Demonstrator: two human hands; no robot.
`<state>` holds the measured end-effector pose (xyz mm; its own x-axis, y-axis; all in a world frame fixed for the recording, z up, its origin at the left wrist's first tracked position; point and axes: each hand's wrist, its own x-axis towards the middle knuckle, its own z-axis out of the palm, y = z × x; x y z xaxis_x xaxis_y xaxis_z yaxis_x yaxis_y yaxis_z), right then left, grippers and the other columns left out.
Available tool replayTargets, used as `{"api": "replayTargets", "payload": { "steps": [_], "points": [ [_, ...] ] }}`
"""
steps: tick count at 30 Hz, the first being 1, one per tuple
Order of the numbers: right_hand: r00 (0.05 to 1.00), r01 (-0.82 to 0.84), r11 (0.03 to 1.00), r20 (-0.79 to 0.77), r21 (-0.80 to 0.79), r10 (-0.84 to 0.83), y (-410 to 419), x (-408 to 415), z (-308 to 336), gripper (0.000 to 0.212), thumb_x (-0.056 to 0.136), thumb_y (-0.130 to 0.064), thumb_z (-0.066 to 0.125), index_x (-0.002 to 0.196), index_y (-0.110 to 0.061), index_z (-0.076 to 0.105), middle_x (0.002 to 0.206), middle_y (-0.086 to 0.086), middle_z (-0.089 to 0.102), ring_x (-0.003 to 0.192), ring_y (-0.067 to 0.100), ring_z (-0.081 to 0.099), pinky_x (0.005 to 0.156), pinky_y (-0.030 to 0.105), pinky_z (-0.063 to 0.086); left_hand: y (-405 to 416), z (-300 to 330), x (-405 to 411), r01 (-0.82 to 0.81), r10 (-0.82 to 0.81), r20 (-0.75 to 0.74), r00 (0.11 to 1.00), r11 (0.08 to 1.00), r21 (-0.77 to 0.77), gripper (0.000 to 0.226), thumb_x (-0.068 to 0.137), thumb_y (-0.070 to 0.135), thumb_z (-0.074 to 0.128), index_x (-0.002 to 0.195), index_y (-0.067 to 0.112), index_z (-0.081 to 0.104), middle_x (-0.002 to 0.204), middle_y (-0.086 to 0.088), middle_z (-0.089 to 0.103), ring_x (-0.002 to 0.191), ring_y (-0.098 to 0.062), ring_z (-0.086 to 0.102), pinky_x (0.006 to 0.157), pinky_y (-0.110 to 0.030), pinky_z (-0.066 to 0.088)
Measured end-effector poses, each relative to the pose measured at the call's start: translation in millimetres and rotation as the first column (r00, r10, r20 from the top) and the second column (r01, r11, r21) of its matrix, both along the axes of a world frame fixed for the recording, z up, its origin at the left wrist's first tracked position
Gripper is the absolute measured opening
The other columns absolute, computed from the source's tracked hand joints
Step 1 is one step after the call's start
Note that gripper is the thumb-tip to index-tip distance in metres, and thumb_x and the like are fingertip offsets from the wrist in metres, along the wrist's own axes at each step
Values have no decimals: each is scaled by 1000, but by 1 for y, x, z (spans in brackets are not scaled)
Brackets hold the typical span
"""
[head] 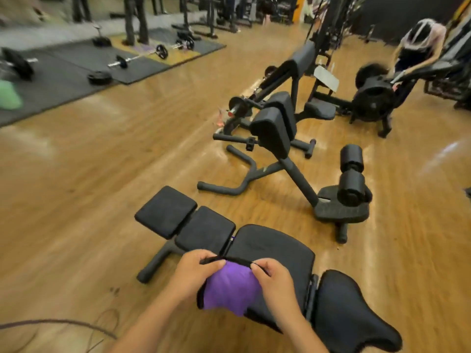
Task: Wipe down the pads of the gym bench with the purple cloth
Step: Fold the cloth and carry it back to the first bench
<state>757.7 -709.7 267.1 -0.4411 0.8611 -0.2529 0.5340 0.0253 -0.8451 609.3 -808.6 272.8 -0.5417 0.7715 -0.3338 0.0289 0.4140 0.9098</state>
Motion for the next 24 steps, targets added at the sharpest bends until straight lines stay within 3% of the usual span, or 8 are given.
{"api": "replayTargets", "payload": {
  "steps": [3, 6, 9, 11, 13, 19, 22, 24],
  "points": [
    [995, -22, 988, -99, -151, 7, -40, -76, -4, 17, 84, -12, 63, 68, -15, 65, 70, -4, 65, 65, 7, 57, 52, 11, 41, -46, -5, -72, -146, 147, 10, 989, 989, -34, 26, 74, 28, 70, 60, 8, 60, 57, 5, 55, 56, -9, 47, 55, -22, 34],
    [984, -117, 928, -169, -353, 60, -72, -143, -2, 3, 82, -12, 68, 80, -11, 65, 72, 3, 67, 61, 12, 56, 46, 13, 41, -86, -8, -130, -287, 287, 24, 957, 958, -21, 32, 81, 17, 68, 54, 13, 51, 50, 4, 44, 51, -10, 37, 47, -22, 27],
    [979, -194, 845, -151, -499, 136, -91, -192, -5, 33, 71, -5, 76, 100, -8, 62, 95, 18, 69, 73, 19, 63, 52, 20, 47, -115, -15, -170, -386, 389, 95, 916, 921, -50, 29, 80, 19, 68, 57, 13, 51, 50, 3, 43, 53, -12, 37, 49, -26, 26],
    [976, -219, 818, -114, -532, 187, -96, -218, -8, 50, 56, -8, 76, 103, -4, 62, 94, 22, 68, 69, 20, 62, 51, 22, 47, -127, -21, -192, -428, 432, 136, 892, 902, -55, 30, 84, 14, 64, 56, 12, 53, 48, 4, 46, 49, -8, 39, 46, -23, 28],
    [976, -214, 795, -94, -567, 195, -95, -247, -14, 52, 48, -11, 70, 98, -1, 62, 86, 22, 65, 61, 18, 59, 45, 21, 45, -133, -28, -215, -448, 455, 157, 877, 891, -76, 29, 85, 13, 63, 57, 9, 59, 49, 2, 50, 50, -9, 41, 47, -23, 28],
    [938, -346, 799, -166, -492, 304, -71, -342, -17, 13, 54, -7, 73, 65, -13, 67, 53, -2, 66, 51, 8, 59, 50, 16, 45, -124, -35, -299, -574, 599, 250, 760, 801, -173, 22, 83, 21, 66, 67, 6, 70, 53, -2, 57, 56, -16, 47, 51, -25, 31],
    [908, -416, 842, -207, -344, 364, -47, -399, -8, 13, 59, -18, 66, 72, -16, 65, 63, -4, 66, 68, 11, 60, 63, 20, 45, -102, -20, -351, -612, 623, 313, 717, 777, -145, 22, 80, 28, 69, 71, 8, 71, 65, -10, 59, 64, -21, 49, 60, -28, 33],
    [885, -456, 856, -230, -246, 405, -32, -433, 0, 6, 75, -16, 64, 79, -19, 63, 72, -4, 64, 72, 7, 57, 64, 19, 42, -84, -7, -383, -620, 611, 340, 714, 779, -98, 20, 81, 26, 68, 79, 6, 70, 70, -10, 62, 64, -20, 54, 59, -25, 39]
  ]
}}
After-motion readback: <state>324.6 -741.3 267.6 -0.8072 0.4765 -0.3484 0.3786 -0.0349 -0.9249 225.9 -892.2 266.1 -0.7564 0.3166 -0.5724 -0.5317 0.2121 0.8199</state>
